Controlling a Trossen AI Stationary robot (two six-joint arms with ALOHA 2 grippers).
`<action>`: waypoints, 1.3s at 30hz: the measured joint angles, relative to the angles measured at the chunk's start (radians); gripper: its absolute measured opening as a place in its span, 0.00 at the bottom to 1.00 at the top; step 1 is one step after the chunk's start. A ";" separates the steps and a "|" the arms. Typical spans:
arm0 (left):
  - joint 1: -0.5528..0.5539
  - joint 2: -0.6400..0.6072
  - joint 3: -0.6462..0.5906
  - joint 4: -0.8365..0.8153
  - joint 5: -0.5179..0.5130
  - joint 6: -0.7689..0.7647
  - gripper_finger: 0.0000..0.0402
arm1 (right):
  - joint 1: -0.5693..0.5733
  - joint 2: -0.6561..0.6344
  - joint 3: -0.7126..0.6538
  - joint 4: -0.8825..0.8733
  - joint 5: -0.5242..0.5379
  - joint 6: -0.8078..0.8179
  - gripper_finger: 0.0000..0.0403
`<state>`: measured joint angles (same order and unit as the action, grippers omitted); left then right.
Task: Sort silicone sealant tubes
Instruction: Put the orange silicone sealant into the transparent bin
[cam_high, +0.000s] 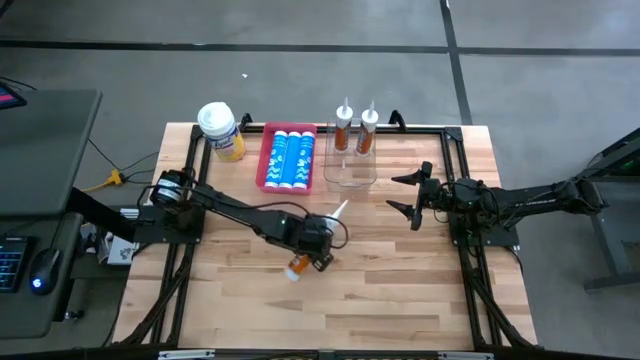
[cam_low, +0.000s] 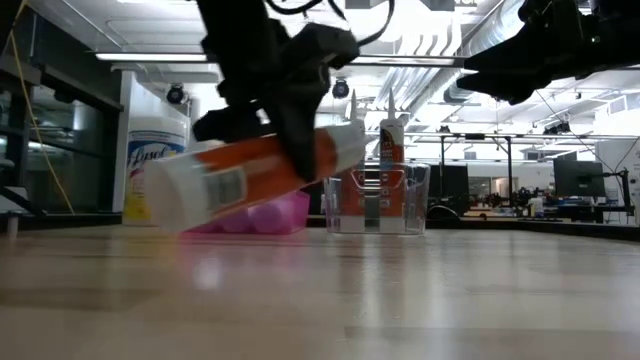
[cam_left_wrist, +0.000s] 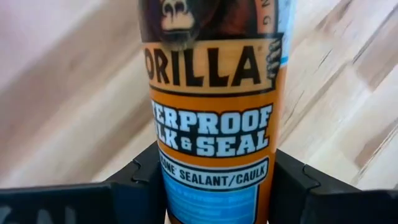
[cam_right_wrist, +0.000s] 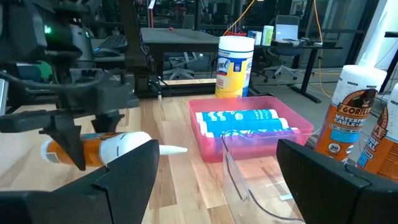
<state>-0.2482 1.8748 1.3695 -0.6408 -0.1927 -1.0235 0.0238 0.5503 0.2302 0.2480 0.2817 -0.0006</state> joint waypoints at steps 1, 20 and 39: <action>0.000 0.000 0.005 0.013 -0.013 0.023 0.43 | 0.000 0.000 0.000 0.000 0.000 0.000 0.80; 0.066 -0.153 0.025 0.190 -0.211 0.392 0.43 | 0.000 -0.001 0.000 0.000 0.000 0.000 0.80; 0.151 -0.281 -0.246 0.780 -0.133 0.957 0.42 | 0.000 -0.001 0.000 0.002 0.000 0.000 0.80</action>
<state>-0.0971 1.5934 1.1233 0.1396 -0.3255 -0.0667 0.0240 0.5495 0.2306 0.2505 0.2819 -0.0002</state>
